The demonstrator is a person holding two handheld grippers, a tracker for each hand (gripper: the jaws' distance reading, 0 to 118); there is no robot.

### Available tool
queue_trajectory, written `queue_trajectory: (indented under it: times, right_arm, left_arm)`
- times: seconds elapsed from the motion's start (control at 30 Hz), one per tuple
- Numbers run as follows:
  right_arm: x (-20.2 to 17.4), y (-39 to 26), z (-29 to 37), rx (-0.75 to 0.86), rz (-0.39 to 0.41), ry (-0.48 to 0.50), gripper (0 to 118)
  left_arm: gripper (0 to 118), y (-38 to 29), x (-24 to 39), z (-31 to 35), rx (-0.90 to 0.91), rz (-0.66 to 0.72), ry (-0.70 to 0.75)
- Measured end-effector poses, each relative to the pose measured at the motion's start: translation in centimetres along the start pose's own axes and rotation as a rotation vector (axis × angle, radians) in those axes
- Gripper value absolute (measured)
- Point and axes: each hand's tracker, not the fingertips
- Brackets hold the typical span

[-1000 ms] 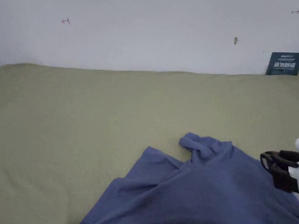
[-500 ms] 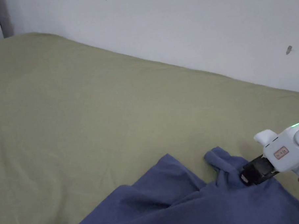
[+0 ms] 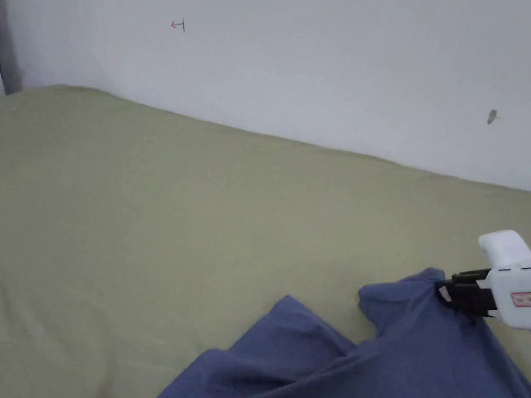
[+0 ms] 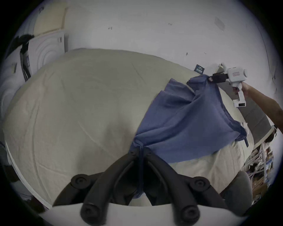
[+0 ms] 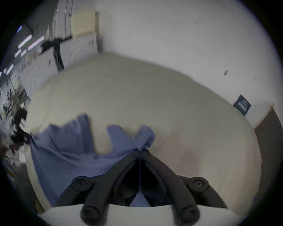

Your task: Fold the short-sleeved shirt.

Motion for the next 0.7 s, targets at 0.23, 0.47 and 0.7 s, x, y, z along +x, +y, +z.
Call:
queue_trajectory:
  times: [0.23,0.47,0.7]
  right_arm:
    - [-0.9,4.7,10.8,0.289,0.037,-0.121,0]
    - [2.6,13.0,19.1,0.482,0.021,-0.296,0]
    - [6.4,18.7,23.0,0.551,-0.044,-0.620,0]
  left_arm:
    - [5,9.1,0.0,4.2,0.178,-0.200,-0.007]
    - [5,23.6,2.1,5.3,0.339,-0.310,-0.003]
    - [5,35.4,5.1,4.3,0.427,-0.340,0.031]
